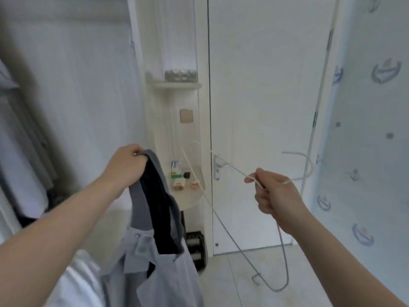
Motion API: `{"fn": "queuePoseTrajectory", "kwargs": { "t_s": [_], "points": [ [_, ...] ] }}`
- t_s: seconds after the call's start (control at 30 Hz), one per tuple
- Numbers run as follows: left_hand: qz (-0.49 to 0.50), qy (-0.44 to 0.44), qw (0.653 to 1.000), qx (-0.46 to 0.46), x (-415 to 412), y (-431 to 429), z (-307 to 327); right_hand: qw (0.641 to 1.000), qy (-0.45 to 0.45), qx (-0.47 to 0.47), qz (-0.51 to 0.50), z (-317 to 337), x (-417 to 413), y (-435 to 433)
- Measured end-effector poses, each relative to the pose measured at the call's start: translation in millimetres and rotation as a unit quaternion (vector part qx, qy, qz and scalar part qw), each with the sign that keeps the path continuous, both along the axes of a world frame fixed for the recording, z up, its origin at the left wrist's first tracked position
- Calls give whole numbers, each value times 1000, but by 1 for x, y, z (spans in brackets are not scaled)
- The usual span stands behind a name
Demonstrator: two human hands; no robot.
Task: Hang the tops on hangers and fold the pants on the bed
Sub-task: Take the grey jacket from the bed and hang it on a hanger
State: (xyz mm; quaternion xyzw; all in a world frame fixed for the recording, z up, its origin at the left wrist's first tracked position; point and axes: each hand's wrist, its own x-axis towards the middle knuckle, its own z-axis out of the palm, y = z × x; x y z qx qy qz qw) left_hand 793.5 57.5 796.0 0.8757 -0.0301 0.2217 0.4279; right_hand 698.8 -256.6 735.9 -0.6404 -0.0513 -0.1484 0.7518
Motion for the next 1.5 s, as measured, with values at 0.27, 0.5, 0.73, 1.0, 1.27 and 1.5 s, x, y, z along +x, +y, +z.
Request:
{"fn": "queuePoseTrajectory", "kwargs": {
  "t_s": [0.27,0.5,0.73,1.0,1.27,1.5],
  "points": [
    [-27,127,991,24,-57,-32,-99,995,26,-94,38,-92,-129,-7],
    [-92,145,985,9,-96,-57,-117,969,71,-235,6,-113,-172,-6],
    [-166,119,976,77,-140,-87,-94,933,4,-358,-42,-84,-173,0],
    [-242,164,953,75,-179,-118,-79,973,42,-227,-31,-122,-137,51],
    [-291,-54,895,334,-190,-100,-94,995,-30,-98,-19,-117,-142,34],
    [-314,-111,879,343,-189,-89,-118,993,-43,-94,51,-106,-140,21]
  ]
}}
